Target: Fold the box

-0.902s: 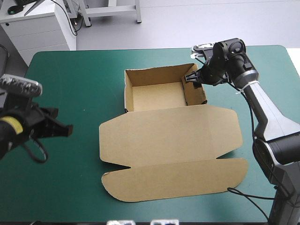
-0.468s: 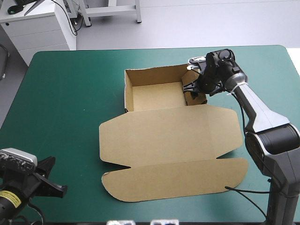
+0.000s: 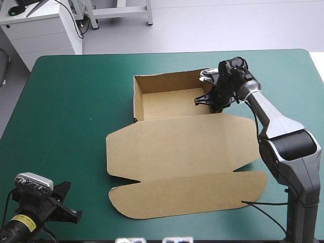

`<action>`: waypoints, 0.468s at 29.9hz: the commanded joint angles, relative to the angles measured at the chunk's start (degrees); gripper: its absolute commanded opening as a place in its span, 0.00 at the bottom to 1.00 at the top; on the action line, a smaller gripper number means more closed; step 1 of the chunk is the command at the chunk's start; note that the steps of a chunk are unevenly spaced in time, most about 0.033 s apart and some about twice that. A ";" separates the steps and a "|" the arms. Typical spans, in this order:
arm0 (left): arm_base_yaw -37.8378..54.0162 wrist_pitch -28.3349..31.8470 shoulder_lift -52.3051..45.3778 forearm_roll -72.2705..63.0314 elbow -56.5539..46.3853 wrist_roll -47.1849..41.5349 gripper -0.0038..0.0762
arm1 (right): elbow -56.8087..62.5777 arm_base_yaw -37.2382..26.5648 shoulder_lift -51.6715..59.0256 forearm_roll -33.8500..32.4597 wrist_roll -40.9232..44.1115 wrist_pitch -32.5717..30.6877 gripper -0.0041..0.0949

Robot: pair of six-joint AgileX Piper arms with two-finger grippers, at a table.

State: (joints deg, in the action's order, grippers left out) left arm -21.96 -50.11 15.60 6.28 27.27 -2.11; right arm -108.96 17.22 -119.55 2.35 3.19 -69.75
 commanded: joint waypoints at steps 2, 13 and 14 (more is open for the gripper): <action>-0.43 5.02 0.56 0.57 1.25 -0.02 0.04 | -4.55 0.04 3.57 0.68 -0.29 -1.76 0.02; -0.33 5.01 0.56 0.33 1.25 -0.02 0.04 | -11.94 -8.00 12.99 0.58 -1.38 -1.76 0.02; -0.33 5.01 0.56 0.33 1.25 -0.02 0.04 | -11.94 -9.83 14.13 0.35 -1.85 -1.76 0.02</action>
State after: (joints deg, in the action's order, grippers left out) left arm -21.96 -48.87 15.60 6.58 27.08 -2.11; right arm -118.64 11.98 -112.45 2.69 2.45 -71.37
